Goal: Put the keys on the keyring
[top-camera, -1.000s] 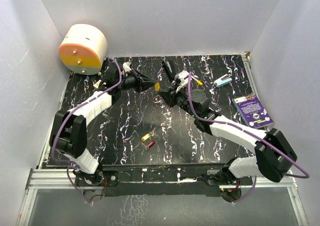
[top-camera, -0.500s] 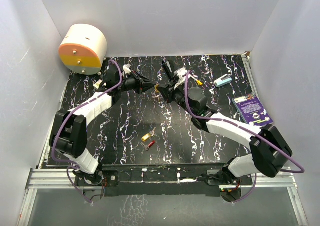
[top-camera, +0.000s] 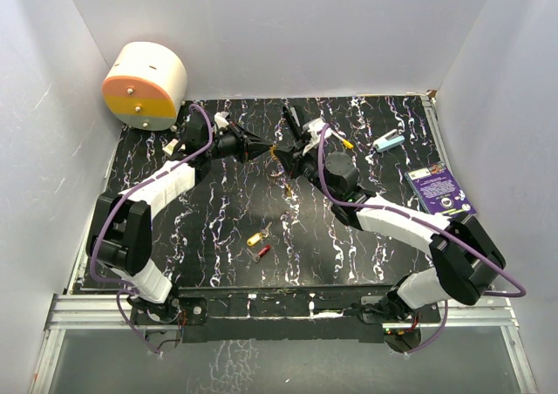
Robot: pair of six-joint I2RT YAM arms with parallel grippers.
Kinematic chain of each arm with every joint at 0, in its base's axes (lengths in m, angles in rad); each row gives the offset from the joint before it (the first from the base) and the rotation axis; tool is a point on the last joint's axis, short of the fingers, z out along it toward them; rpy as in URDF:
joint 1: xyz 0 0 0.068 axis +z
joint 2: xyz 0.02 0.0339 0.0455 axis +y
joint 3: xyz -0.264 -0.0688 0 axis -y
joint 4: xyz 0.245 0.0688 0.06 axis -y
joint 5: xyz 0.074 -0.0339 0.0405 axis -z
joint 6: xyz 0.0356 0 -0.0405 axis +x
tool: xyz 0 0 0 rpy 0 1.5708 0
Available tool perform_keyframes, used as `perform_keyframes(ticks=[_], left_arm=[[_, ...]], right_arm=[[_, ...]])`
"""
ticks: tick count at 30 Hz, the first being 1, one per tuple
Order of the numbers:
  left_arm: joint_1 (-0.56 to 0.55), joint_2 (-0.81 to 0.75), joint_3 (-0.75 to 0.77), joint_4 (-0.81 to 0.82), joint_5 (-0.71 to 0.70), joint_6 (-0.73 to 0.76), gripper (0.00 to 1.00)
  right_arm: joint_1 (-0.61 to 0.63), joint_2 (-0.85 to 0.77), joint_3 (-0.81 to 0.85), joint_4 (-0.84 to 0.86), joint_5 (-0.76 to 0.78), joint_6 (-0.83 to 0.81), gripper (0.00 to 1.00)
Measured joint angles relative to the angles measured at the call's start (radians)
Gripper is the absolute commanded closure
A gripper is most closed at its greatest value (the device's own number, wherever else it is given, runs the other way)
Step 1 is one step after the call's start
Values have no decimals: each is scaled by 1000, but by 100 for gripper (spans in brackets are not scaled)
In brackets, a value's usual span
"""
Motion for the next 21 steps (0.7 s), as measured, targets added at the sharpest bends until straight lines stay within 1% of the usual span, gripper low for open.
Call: perform_keyframes(ticks=[21], left_arm=[[-9, 0, 0, 22, 2, -21, 100]], right_arm=[[0, 37, 0, 24, 11, 0, 92]])
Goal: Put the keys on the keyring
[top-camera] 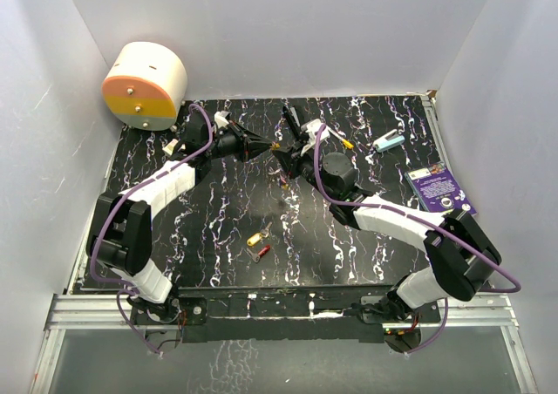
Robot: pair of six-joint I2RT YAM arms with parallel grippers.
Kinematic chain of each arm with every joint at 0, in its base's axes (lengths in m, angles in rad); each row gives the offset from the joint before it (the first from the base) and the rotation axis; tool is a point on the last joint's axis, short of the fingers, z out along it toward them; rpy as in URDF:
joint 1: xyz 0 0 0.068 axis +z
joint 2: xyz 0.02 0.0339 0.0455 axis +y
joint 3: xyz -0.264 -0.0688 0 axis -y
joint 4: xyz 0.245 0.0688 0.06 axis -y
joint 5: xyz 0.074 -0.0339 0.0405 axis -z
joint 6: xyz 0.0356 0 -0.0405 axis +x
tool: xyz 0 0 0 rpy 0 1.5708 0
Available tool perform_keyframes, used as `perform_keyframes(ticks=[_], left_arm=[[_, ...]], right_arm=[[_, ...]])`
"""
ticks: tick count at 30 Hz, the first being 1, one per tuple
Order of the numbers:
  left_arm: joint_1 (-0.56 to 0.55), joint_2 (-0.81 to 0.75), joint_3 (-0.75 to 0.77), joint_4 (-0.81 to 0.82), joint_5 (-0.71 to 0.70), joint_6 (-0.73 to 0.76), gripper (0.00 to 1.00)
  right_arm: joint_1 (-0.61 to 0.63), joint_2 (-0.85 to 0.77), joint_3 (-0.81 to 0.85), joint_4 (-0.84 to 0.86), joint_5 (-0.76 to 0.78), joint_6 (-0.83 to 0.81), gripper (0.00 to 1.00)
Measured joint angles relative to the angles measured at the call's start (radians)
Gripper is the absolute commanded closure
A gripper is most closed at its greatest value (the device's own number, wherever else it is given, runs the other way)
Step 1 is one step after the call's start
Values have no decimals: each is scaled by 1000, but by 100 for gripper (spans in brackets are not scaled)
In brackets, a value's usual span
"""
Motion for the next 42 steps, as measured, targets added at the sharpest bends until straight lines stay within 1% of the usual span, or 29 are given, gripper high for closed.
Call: perform_keyframes(ticks=[16, 42], left_arm=[[0, 0, 2, 14, -8, -23, 100], [-2, 2, 11, 35, -9, -14, 100]], right_arm=[[0, 14, 0, 27, 8, 8, 92], [1, 18, -23, 45, 14, 41, 92]])
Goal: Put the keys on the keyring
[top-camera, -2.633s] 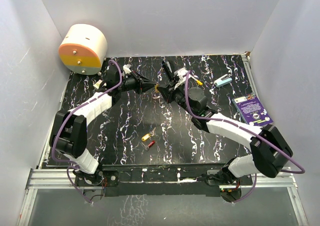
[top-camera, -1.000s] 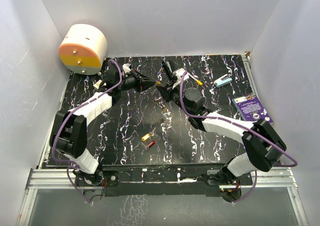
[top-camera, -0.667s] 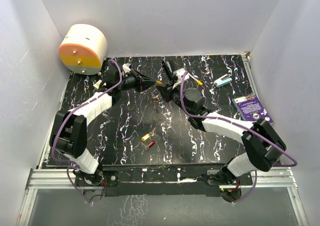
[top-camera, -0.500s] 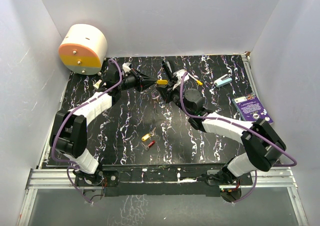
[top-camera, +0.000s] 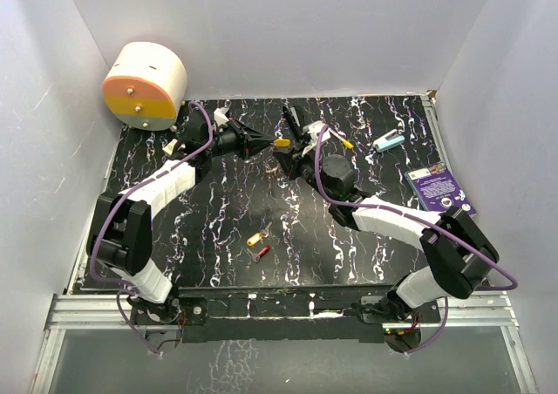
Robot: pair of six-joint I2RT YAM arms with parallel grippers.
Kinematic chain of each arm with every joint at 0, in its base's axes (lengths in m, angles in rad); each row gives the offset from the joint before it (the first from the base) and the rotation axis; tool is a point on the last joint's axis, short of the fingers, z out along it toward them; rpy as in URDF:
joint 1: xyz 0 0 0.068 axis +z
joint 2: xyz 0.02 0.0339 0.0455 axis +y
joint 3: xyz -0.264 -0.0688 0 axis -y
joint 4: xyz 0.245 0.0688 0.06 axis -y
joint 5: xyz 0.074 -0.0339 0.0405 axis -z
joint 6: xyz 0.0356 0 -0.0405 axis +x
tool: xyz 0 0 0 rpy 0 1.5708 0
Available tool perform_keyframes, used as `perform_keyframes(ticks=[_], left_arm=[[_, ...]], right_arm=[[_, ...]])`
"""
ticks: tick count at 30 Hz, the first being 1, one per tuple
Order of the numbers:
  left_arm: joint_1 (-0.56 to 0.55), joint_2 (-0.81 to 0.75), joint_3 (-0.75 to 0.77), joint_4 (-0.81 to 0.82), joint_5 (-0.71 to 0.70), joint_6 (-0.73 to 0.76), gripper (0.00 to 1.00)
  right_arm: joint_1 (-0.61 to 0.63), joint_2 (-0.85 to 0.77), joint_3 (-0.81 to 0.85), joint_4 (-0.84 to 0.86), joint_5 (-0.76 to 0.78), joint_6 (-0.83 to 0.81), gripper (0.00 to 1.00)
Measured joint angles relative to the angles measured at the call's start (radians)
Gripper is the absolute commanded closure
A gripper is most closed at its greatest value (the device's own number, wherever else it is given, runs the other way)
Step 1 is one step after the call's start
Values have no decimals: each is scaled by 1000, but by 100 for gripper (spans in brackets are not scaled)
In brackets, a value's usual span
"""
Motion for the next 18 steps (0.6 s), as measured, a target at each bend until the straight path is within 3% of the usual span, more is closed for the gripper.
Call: perform_keyframes(ticks=[8, 15, 18], left_arm=[[3, 1, 0, 6, -10, 47, 100], [4, 19, -1, 58, 10, 74, 71], [4, 35, -3, 101, 23, 74, 68]], right_arm=[[-2, 0, 78, -157, -32, 5, 92], [-5, -5, 165, -392, -77, 18, 92], [-20, -5, 201, -535, -117, 31, 92]])
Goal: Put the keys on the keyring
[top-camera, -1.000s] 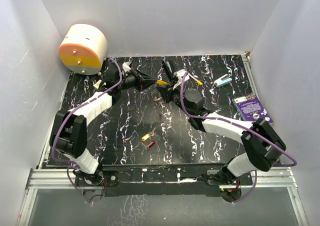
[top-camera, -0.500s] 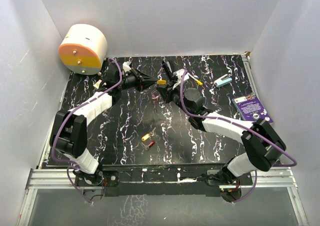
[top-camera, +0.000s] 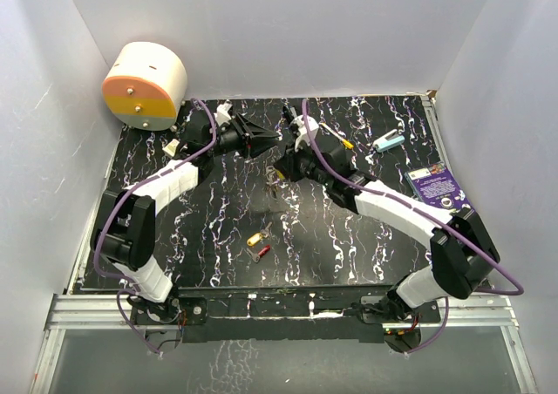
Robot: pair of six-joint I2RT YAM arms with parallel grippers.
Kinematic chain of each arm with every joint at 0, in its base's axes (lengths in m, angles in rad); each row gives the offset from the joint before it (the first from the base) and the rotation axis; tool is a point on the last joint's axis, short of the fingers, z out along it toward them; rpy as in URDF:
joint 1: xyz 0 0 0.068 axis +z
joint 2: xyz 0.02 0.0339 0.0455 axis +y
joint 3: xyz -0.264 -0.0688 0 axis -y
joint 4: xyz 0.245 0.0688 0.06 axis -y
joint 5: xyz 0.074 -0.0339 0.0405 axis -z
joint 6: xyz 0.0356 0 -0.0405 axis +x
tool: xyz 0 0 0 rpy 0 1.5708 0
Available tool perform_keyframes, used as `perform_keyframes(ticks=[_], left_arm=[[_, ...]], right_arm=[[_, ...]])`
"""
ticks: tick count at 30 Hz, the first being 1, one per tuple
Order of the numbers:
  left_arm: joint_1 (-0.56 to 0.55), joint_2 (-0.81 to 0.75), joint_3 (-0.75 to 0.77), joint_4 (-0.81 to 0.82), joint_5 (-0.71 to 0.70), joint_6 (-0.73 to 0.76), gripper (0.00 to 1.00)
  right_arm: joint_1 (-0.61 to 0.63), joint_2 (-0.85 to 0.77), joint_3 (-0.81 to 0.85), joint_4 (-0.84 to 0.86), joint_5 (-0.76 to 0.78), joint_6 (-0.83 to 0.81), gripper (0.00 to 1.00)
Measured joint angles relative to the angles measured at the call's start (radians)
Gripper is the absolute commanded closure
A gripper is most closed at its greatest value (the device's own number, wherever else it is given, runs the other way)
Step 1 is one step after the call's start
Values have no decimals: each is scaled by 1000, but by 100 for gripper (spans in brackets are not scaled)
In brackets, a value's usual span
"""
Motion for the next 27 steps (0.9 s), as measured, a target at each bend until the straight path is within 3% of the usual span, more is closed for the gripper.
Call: perform_keyframes(ticks=[5, 11, 20, 27], left_arm=[[0, 6, -19, 35, 5, 12, 57], [14, 6, -20, -5, -4, 109, 56], [48, -6, 116, -365, -209, 626, 47], [76, -74, 83, -455, -341, 916, 40]], right_arm=[[-83, -2, 53, -146, -75, 32, 92], [-215, -10, 103, -289, -165, 46, 92], [-336, 19, 250, -483, -195, -13, 92], [-304, 132, 224, -449, -248, -25, 92]])
